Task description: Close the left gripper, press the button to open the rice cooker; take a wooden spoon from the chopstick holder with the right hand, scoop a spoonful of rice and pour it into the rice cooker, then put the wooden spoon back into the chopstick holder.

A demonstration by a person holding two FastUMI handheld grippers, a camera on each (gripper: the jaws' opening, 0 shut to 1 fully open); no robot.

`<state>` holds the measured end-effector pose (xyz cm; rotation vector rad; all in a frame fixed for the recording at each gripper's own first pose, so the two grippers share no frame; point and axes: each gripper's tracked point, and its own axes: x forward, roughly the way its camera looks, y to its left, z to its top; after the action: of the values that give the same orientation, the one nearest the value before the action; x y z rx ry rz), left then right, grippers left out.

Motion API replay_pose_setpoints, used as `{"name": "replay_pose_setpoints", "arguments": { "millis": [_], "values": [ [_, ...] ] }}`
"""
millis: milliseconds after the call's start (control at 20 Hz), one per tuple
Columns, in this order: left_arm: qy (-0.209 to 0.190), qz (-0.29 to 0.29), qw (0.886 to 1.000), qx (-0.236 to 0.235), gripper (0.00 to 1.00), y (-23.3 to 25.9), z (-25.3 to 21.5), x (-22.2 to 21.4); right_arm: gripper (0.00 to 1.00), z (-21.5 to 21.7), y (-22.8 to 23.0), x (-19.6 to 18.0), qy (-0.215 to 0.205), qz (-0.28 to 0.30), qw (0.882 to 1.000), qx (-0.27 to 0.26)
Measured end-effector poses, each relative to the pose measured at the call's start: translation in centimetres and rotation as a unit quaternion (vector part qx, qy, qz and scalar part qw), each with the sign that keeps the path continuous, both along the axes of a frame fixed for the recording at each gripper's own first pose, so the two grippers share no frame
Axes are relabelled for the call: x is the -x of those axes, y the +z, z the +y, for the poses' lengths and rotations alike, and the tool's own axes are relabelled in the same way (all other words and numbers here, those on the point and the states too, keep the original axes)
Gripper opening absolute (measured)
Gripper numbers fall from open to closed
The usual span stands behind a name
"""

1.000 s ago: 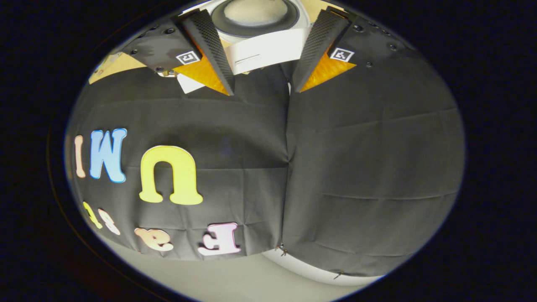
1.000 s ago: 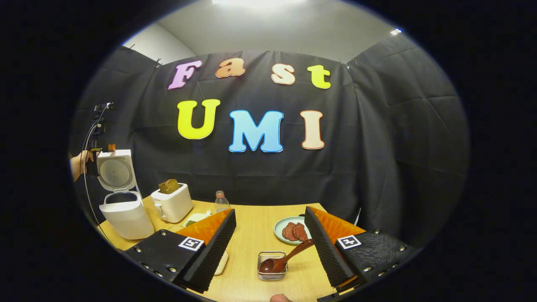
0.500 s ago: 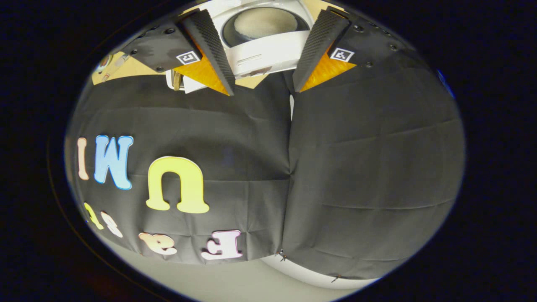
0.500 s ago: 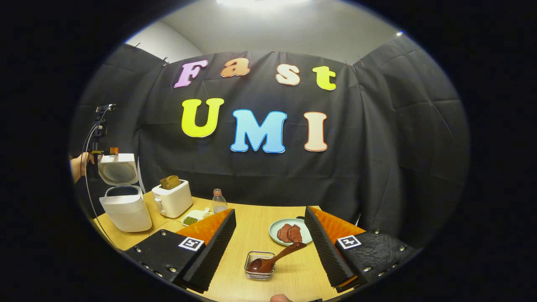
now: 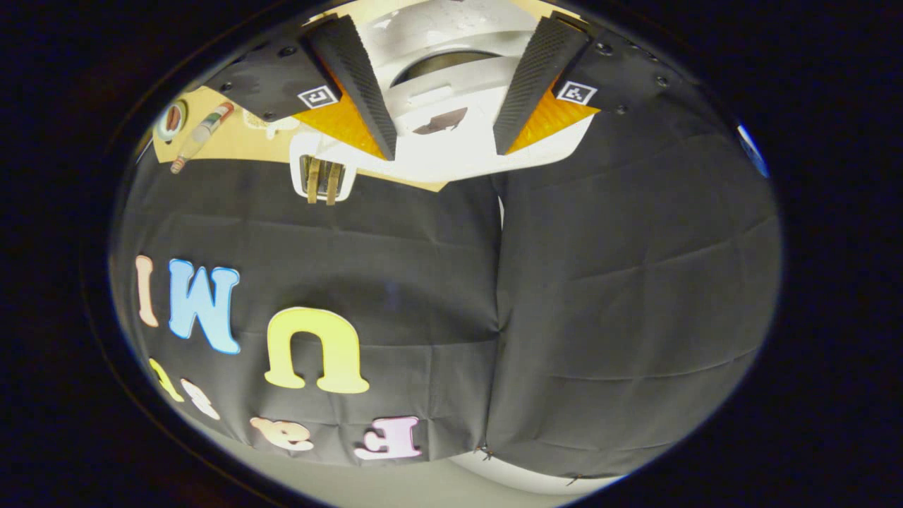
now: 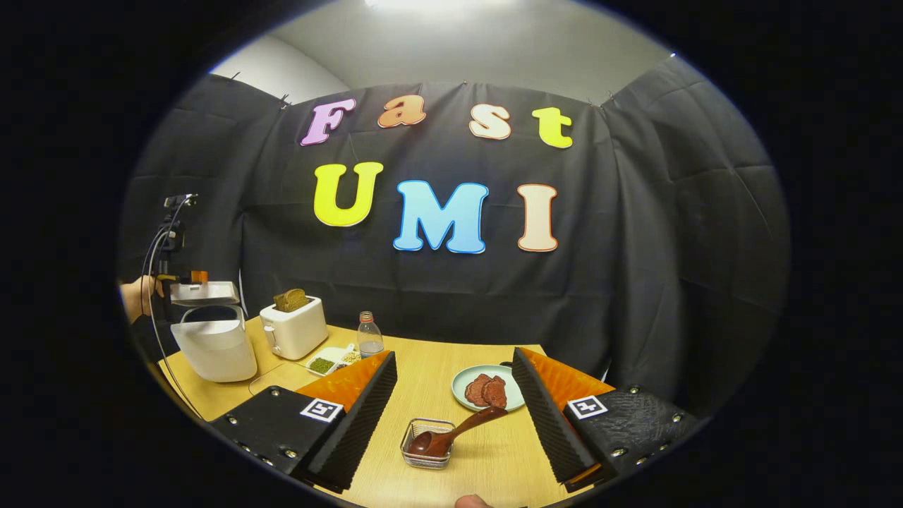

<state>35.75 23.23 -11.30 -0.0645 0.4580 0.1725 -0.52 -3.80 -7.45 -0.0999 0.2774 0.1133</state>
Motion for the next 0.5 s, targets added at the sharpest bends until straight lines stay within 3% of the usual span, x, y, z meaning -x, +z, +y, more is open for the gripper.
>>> {"name": "replay_pose_setpoints", "arguments": {
  "millis": [100, 250, 500],
  "values": [
    [0.001, 0.009, 1.000, 0.004, 0.97, -0.7, -0.4, 0.5, 1.00, -0.2, -0.3, 0.0, 0.003, 0.003, 1.000, 0.000],
    [0.001, 0.022, 1.000, 0.003, 0.93, -2.5, -0.7, 1.7, 1.00, -0.5, -0.6, 0.1, 0.004, 0.007, 1.000, 0.001],
    [-0.003, 0.045, 0.999, -0.006, 0.97, -5.2, -1.5, 1.7, 1.00, -1.1, -1.2, 0.1, -0.001, 0.012, 1.000, -0.001]
  ]
}}
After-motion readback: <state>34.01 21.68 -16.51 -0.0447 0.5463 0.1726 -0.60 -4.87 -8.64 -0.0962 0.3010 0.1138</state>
